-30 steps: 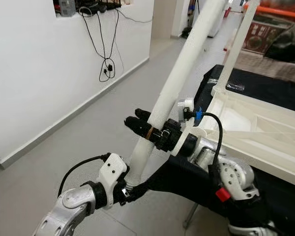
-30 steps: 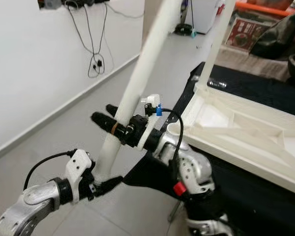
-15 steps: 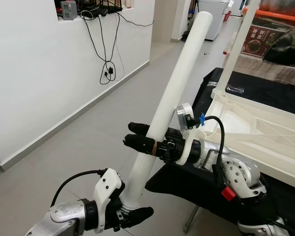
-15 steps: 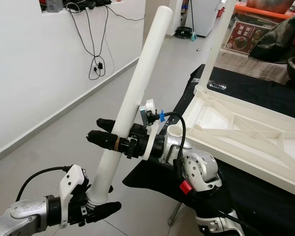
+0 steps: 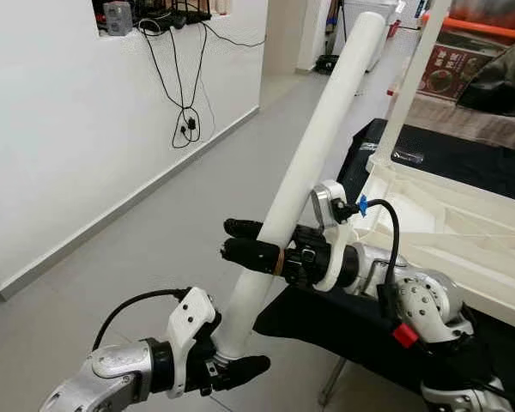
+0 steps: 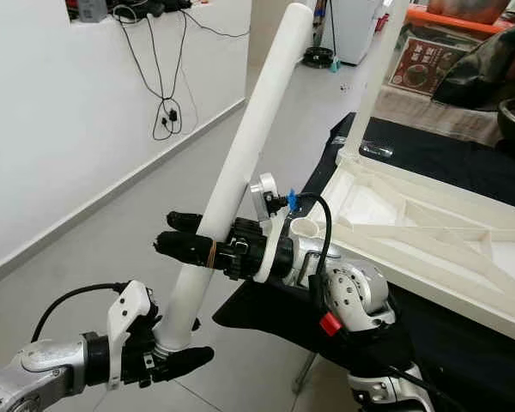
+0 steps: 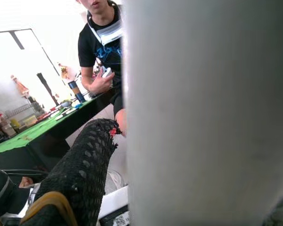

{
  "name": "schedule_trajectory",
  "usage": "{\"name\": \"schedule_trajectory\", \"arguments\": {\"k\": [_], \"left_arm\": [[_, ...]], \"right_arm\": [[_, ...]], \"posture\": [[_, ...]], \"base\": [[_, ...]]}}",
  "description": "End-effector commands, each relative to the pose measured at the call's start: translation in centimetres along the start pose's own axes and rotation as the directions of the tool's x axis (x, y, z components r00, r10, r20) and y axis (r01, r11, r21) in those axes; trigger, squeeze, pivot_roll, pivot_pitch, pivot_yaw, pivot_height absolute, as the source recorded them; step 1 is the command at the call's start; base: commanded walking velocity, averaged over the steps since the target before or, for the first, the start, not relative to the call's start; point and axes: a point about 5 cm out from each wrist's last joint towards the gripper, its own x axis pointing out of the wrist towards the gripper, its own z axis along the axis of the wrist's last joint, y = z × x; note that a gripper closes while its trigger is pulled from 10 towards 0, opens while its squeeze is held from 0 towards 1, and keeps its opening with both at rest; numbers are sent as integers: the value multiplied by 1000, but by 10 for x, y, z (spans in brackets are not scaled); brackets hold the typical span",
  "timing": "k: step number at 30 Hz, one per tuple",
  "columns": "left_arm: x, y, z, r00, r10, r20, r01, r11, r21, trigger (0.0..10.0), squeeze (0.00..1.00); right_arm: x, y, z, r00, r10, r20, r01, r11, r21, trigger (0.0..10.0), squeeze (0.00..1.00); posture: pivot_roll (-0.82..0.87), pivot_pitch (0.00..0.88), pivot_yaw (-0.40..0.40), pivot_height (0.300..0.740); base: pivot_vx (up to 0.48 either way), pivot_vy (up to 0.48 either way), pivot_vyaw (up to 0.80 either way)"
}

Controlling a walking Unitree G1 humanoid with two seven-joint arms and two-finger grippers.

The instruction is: Building children table

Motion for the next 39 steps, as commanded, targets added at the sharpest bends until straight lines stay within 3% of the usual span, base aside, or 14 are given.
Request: {"name": "schedule_trajectory", "arguments": {"k": [1,25,26,27,28,39], "left_arm": [[6,-4,-3,999,-31,-15,31,1000,3,10000,0],[10,-1,-5,999,-41,-23,41,999,9,10000,0],[10,-1,-5,999,-41,-23,41,999,9,10000,0],[10,-1,-5,999,-41,-23,41,999,9,10000,0],[10,0,-5,999,-41,-22,41,999,9,10000,0],[12,2,-4,999,-47,-22,48,999,8,10000,0]], "right_arm": [[6,4,2,999,31,-11,-32,999,-9,10000,0],[18,8,-6,999,41,7,-41,999,9,9686,0],[18,8,-6,999,34,11,-34,999,12,2510,0],[17,7,-7,1000,28,14,-28,1000,13,2510,0],[18,7,-7,1000,25,15,-25,1000,13,0,0],[19,11,-13,999,46,-12,-46,999,6,0,0]], "posture": [[95,25,-78,740],[89,27,-78,740],[89,25,-78,740],[89,25,-78,740],[86,24,-75,740],[87,33,-74,740]], "base": [[0,0,0],[0,0,0],[0,0,0],[0,0,0],[0,0,0],[0,0,0]]}}
